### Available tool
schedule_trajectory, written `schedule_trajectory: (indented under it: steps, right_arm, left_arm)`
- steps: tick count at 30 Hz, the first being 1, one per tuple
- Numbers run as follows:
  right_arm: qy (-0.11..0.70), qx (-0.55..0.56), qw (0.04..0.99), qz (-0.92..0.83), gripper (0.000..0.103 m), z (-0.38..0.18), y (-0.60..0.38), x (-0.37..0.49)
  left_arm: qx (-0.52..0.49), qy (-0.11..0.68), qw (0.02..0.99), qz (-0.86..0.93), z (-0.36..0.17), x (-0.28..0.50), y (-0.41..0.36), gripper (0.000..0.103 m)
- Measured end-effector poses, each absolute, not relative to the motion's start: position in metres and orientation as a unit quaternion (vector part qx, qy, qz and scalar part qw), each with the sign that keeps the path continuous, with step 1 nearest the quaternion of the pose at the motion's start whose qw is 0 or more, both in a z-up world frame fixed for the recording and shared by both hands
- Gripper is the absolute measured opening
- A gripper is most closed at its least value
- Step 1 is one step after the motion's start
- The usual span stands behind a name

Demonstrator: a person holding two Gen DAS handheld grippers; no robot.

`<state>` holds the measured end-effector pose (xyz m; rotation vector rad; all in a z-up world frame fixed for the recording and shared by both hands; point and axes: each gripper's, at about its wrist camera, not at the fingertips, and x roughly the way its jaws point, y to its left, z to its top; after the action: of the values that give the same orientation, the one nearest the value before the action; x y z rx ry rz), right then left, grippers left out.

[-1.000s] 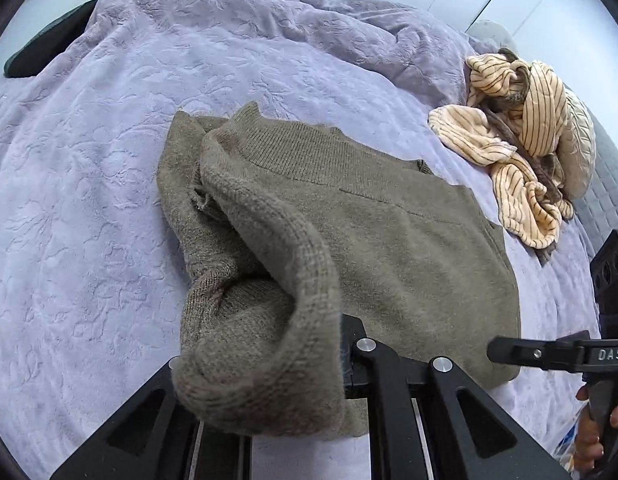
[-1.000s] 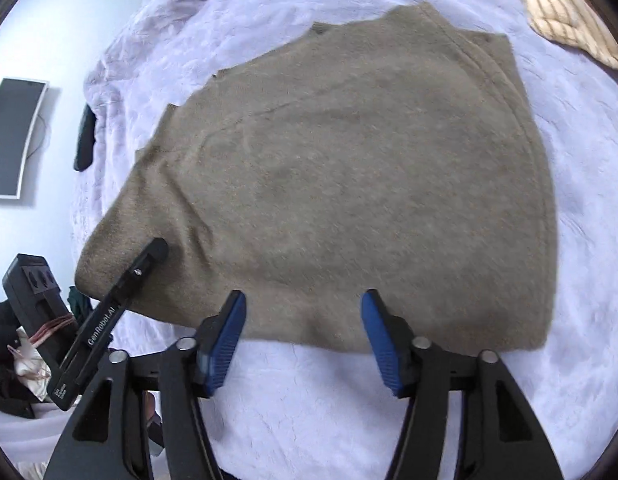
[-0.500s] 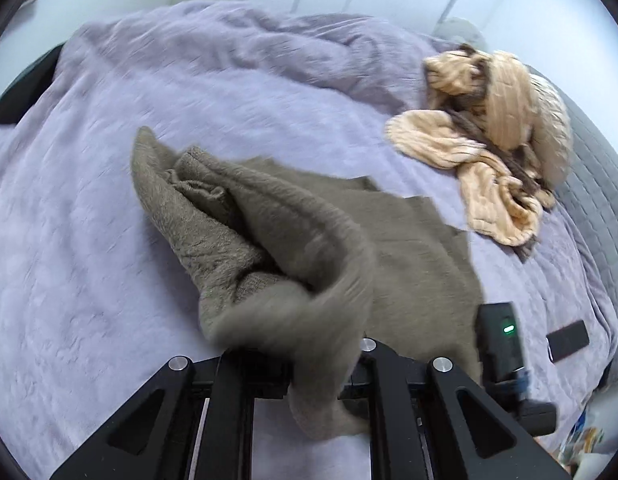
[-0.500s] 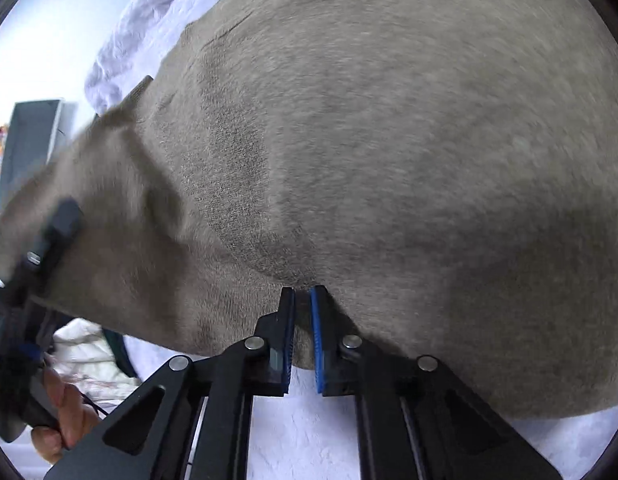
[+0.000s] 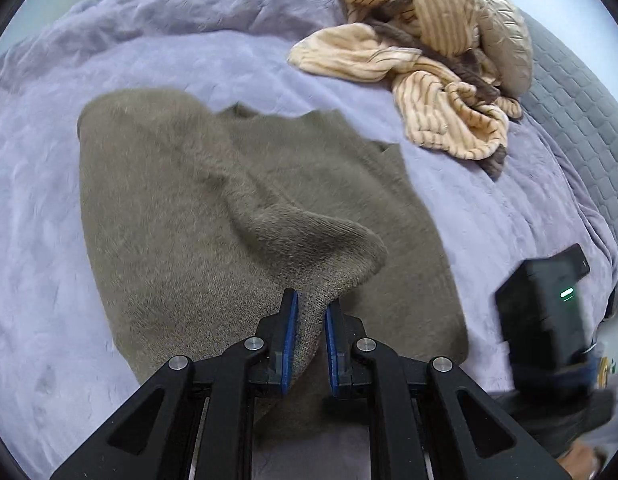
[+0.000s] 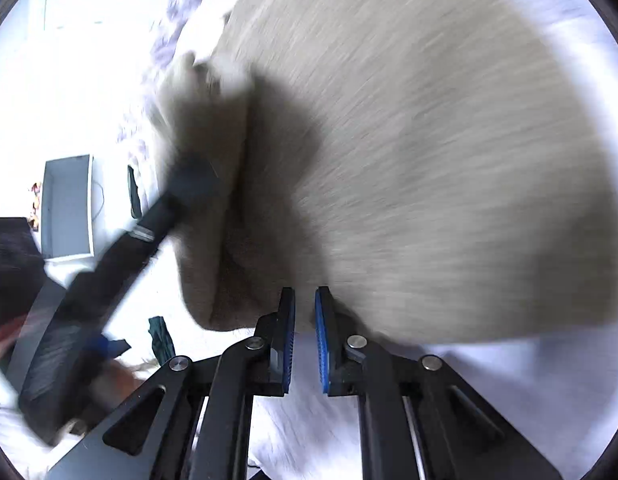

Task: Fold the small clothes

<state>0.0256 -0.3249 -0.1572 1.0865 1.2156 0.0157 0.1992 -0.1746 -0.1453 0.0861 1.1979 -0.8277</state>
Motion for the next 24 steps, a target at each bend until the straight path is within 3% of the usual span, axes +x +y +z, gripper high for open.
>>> schedule_trajectory:
  steps: [2,3,5,6,7,22,24]
  right_arm:
    - [0.538,0.474,0.697,0.000,0.017,-0.143,-0.343,0.018]
    - [0.533,0.474,0.701,0.000,0.025,-0.138,-0.350,0.017]
    - [0.513,0.487,0.706,0.010,0.055,-0.125,-0.369,0.021]
    - [0.504,0.494,0.708,0.017,0.077,-0.120,-0.374,0.025]
    - [0.497,0.500,0.709,0.028,0.081,-0.117,-0.378,0.031]
    - [0.576,0.437,0.659,0.206,0.081,-0.143,-0.356,0.210]
    - [0.604,0.402,0.655,0.213,0.076,-0.145,-0.343,0.222]
  left_arm:
    - [0.034,0.551,0.744,-0.377,-0.148,0.201,-0.171,0.014]
    - [0.034,0.550,0.744,-0.378,-0.148,0.200,-0.170,0.014]
    - [0.040,0.546,0.746,-0.380,-0.147,0.198,-0.171,0.014]
    - [0.042,0.545,0.746,-0.380,-0.147,0.198,-0.172,0.014]
    - [0.041,0.544,0.747,-0.380,-0.147,0.198,-0.171,0.014]
    - [-0.002,0.547,0.744,-0.384,-0.148,0.199,-0.159,0.014]
    - [-0.008,0.550,0.742,-0.384,-0.149,0.200,-0.157,0.014]
